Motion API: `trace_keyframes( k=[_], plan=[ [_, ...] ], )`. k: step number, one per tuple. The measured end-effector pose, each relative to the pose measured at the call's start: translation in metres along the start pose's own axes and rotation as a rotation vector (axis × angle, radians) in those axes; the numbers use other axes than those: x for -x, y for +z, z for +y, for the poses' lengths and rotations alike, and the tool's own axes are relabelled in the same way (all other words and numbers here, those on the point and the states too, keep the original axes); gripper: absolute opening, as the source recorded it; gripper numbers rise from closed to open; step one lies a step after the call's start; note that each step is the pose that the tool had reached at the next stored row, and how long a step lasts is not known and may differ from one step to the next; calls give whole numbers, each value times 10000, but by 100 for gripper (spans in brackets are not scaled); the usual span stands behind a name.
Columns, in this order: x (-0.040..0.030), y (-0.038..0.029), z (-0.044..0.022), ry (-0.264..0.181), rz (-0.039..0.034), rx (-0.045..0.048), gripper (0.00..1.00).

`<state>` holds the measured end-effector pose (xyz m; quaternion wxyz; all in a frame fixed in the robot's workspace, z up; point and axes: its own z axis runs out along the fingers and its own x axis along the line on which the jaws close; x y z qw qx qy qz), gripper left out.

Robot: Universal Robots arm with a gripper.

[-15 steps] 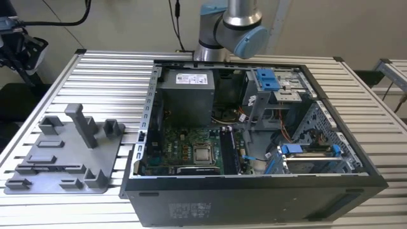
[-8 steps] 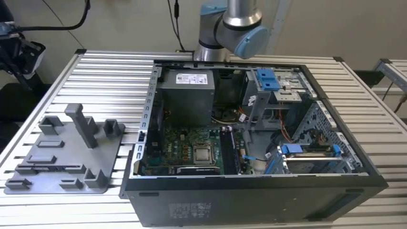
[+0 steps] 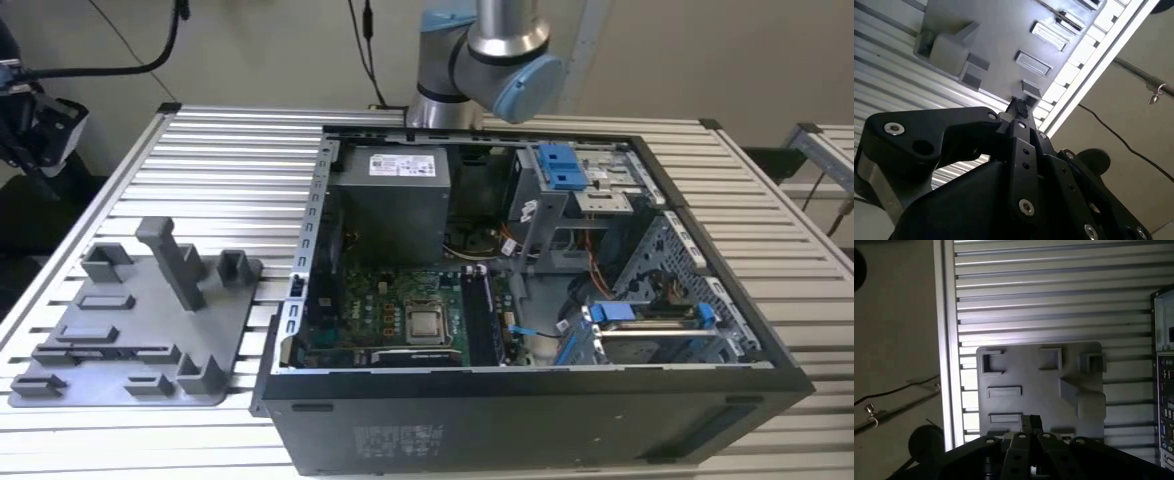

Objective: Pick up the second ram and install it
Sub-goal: 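Reach for the second ram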

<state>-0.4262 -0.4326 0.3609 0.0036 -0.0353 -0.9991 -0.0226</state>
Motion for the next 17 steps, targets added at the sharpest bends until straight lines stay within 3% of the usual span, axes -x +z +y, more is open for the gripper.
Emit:
trace_keyframes(
  k=[5, 9, 17],
  plan=[
    [-7, 36, -39, 1, 41, -16, 11],
    [-6, 70, -109, 1, 67, -17, 11],
    [10, 99, -364, -11, 91, -19, 11]
  ],
)
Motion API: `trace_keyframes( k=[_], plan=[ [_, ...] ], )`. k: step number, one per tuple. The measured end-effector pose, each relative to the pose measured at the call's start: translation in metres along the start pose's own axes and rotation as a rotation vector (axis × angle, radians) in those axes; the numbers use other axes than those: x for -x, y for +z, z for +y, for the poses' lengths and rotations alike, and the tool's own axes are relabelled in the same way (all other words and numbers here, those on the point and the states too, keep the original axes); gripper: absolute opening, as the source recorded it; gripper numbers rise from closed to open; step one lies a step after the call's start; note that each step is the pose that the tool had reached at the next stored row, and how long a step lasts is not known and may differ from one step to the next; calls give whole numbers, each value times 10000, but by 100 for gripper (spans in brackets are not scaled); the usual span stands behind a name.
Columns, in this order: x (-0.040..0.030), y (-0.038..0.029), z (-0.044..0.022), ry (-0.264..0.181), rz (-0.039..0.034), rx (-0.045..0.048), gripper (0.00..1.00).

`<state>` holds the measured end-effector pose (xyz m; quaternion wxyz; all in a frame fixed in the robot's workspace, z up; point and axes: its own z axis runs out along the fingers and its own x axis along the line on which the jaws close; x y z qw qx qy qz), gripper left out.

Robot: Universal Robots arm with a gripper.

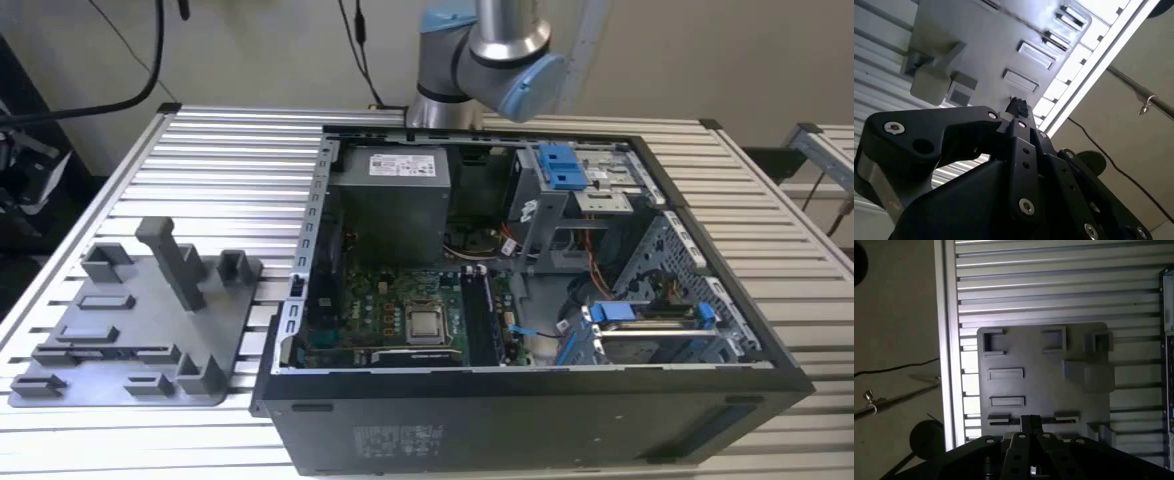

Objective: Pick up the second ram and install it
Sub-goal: 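Reach for the second ram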

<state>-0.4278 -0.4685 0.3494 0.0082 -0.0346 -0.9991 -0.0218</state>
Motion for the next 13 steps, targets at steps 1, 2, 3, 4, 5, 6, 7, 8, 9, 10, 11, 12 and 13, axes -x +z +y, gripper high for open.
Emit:
trace_keyframes(
  k=[1, 2, 3, 4, 5, 6, 7, 8, 9, 10, 11, 12, 13],
  plan=[
    [4, 5, -28, -7, 1, 0, 11],
    [13, 10, -45, -14, 1, 0, 11],
    [26, 15, -61, -22, 3, -1, 11],
    [39, 21, -76, -30, 4, 0, 11],
    [53, 26, -89, -41, 5, 0, 11],
    [66, 30, -102, -50, 8, -1, 11],
    [79, 34, -116, -61, 10, -2, 11],
    [92, 38, -130, -71, 10, -2, 11],
    [102, 43, -146, -79, 9, -1, 11],
    [108, 45, -163, -84, 9, -1, 11],
    [110, 47, -181, -87, 11, -2, 11],
    [112, 49, -198, -87, 9, -2, 11],
    [113, 49, -205, -89, 10, -2, 11]
  ],
)
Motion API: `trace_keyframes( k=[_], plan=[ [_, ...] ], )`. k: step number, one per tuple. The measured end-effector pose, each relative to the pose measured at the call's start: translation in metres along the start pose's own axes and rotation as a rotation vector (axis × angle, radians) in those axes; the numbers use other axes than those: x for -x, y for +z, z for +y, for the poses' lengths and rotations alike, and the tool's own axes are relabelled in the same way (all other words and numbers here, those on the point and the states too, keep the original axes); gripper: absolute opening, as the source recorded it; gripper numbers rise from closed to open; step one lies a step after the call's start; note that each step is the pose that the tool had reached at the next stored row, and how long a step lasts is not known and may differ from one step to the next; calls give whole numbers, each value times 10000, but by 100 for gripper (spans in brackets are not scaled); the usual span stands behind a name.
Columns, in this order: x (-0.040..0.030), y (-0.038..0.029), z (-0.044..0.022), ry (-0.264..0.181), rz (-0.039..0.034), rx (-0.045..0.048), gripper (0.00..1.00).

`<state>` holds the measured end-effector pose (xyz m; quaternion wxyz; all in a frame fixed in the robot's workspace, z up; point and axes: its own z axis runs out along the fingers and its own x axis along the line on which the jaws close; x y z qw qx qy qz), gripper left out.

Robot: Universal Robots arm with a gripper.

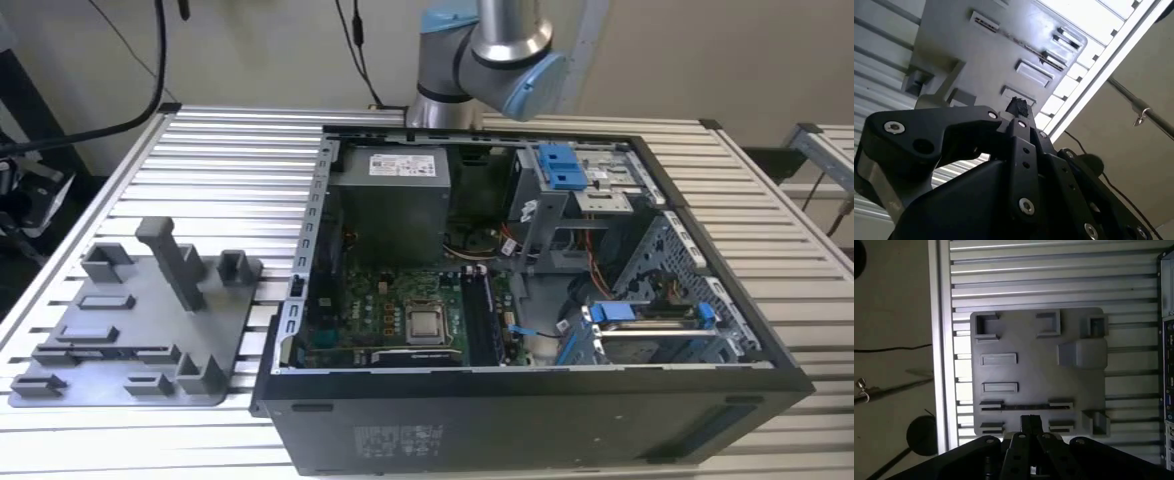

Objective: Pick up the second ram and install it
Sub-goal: 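Reach for the second ram, then pick up the second ram and move it above second insertion slot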

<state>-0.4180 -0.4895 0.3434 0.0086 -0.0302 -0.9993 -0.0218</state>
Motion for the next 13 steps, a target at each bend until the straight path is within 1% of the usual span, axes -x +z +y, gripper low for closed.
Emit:
trace_keyframes(
  k=[13],
  plan=[
    [0, 0, -4, 1, 0, 0, 11]
  ],
)
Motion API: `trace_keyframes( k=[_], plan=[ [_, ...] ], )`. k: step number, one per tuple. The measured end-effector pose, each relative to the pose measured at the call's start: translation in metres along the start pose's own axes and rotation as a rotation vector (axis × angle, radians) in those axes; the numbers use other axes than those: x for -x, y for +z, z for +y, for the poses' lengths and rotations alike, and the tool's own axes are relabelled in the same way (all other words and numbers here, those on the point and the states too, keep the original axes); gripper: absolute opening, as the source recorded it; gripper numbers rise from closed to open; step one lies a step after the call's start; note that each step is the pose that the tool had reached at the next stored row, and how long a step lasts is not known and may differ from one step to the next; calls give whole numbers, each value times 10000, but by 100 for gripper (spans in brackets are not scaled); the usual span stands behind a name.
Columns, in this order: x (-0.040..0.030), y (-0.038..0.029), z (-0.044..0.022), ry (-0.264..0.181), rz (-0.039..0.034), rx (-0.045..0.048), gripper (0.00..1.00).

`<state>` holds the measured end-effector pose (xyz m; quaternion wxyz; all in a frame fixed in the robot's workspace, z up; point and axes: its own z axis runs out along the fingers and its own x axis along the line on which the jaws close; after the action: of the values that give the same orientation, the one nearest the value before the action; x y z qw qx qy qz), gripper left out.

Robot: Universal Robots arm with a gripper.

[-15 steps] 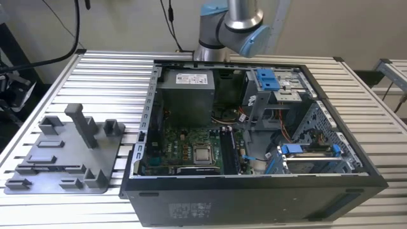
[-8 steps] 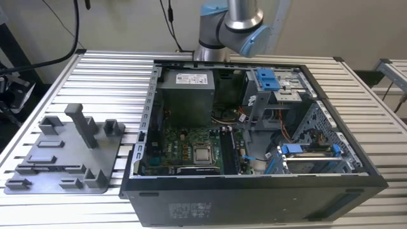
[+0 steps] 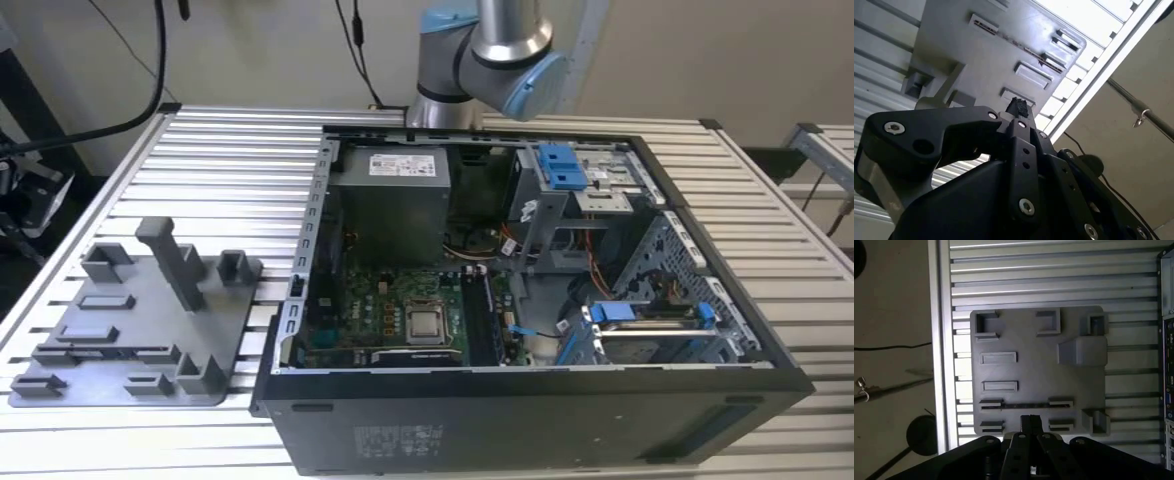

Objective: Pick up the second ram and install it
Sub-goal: 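Pick up the second ram and move it above second insertion slot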

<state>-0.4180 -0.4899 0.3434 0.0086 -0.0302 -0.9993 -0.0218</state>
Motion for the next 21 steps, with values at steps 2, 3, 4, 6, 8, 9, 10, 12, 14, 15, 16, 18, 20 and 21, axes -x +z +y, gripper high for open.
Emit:
trace_keyframes(
  k=[2, 3, 4, 6, 8, 9, 10, 12, 14, 15, 16, 18, 20, 21],
  plan=[
    [0, 0, 0, -1, 0, 1, 11],
    [0, 0, 0, -14, 0, 0, 11],
    [0, 0, 0, -42, 2, -1, 11],
    [0, -1, -1, -151, 7, -4, 11],
    [0, 1, 0, -331, 11, -5, 11],
    [0, 1, 0, -437, 16, -7, 11],
    [0, 0, 0, -569, 22, -11, 11],
    [0, 1, 0, -875, 35, -16, 11],
    [0, 0, 0, -1193, 49, -22, 11],
    [0, 0, 0, -1355, 56, -25, 11],
    [0, 0, 0, -1521, 63, -28, 11],
    [0, 0, 0, -2038, 85, -37, 11],
    [-1, 0, 0, -2383, 100, -43, 11],
    [-1, 0, 0, -2565, 108, -47, 11]
  ],
)
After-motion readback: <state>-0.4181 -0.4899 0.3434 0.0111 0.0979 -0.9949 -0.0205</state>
